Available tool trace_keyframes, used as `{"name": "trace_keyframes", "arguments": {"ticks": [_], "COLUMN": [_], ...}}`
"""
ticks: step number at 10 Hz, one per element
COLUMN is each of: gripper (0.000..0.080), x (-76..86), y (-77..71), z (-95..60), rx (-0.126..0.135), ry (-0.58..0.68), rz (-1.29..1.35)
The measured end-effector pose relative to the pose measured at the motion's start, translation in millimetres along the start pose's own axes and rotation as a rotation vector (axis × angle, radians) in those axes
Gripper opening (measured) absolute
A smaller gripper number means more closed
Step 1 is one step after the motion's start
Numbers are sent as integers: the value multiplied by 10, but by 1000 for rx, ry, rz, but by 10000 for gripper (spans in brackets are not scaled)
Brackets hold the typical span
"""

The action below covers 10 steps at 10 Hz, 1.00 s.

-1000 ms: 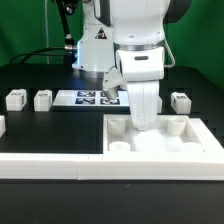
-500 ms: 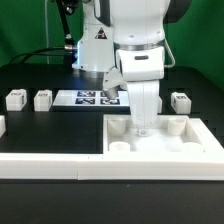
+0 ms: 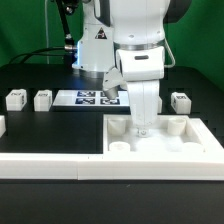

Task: Assemble square table

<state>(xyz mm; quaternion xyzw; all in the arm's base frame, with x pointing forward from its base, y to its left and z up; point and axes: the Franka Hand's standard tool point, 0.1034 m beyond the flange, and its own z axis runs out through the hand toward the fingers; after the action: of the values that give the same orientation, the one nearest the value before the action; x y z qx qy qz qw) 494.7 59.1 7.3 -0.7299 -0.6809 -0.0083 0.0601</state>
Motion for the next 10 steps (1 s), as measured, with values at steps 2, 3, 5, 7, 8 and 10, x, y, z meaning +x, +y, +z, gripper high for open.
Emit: {"name": "trace_keyframes", "arguments": {"ticks": [2, 3, 5, 7, 8, 10], "gripper": [649, 649, 649, 649, 649, 649], "x": [4, 21, 122, 422, 573, 800], "y": [-3, -40, -156, -217, -233, -289], "z": [-14, -115, -331, -477, -514, -528], "rx": [-2, -12, -37, -58, -64, -69], "ry": [-1, -7, -22, -26, -25, -20], "rz": [14, 77, 203, 459, 577, 782]}}
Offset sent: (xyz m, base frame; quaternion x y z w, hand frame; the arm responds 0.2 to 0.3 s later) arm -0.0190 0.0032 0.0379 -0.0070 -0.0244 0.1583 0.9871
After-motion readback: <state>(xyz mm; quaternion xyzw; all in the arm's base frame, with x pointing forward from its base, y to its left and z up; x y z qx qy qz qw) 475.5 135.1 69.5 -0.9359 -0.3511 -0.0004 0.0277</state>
